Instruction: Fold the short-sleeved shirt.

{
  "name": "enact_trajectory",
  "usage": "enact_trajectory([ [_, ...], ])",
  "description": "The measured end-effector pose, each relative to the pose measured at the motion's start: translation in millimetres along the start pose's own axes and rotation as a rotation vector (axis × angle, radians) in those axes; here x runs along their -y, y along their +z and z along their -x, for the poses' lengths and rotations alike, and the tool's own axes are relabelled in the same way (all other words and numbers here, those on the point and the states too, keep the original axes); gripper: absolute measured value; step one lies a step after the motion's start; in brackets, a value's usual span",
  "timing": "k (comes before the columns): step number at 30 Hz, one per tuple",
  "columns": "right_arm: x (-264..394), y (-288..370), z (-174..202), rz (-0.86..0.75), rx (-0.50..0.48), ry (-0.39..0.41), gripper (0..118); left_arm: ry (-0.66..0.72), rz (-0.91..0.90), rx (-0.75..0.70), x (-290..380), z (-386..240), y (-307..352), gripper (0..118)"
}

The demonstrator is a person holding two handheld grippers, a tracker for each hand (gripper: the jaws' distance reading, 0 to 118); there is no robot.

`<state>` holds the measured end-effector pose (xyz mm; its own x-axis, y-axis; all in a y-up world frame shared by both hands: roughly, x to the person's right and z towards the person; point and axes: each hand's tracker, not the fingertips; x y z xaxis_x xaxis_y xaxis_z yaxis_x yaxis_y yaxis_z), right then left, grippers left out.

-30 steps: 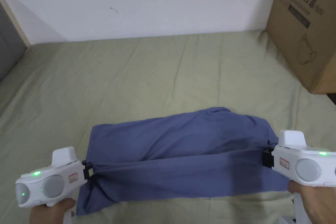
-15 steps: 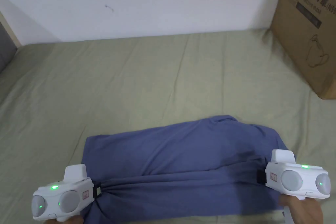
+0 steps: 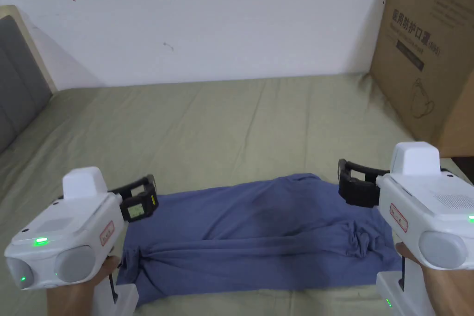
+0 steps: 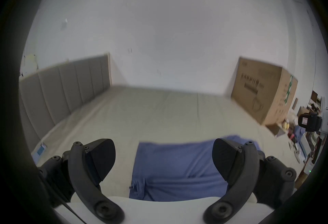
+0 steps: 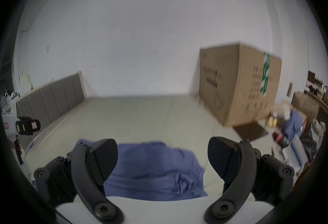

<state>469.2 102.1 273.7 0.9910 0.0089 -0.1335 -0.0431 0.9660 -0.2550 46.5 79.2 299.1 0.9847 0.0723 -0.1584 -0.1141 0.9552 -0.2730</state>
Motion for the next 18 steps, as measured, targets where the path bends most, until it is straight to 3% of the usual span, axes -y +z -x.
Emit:
enact_trajectory([
  [3,-13.8,35.2,8.9,-0.096,0.041,0.028,102,-0.007,-0.125,-0.018,-14.1,-9.9,32.6,107],
  [4,-15.3,44.2,10.8,-0.119,0.047,0.029,99,-0.012,-0.153,-0.013,-16.2,-12.0,41.9,97],
  [5,-15.4,54.9,13.4,-0.143,0.065,0.036,96,-0.016,-0.179,-0.014,-17.3,-14.4,52.4,83],
  [6,-15.1,62.5,15.5,-0.162,0.081,0.041,90,-0.028,-0.194,-0.017,-16.6,-17.3,57.6,61],
  [7,-14.6,66.5,17.2,-0.167,0.083,0.044,71,-0.034,-0.205,-0.018,-16.5,-19.4,63.9,25],
  [8,-14.0,73.1,19.1,-0.177,0.081,0.05,47,-0.039,-0.208,-0.02,-14.8,-21.1,69.2,7],
  [9,-13.8,77.9,20.9,-0.179,0.08,0.053,18,-0.042,-0.213,-0.024,-13.3,-22.3,72.9,1],
  [10,-13.6,81.0,22.6,-0.185,0.085,0.057,0,-0.04,-0.21,-0.019,-11.5,-22.8,73.3,0],
  [18,-12.5,79.6,23.1,-0.186,0.076,0.054,0,-0.073,-0.098,0.017,-0.1,-13.6,65.3,0],
])
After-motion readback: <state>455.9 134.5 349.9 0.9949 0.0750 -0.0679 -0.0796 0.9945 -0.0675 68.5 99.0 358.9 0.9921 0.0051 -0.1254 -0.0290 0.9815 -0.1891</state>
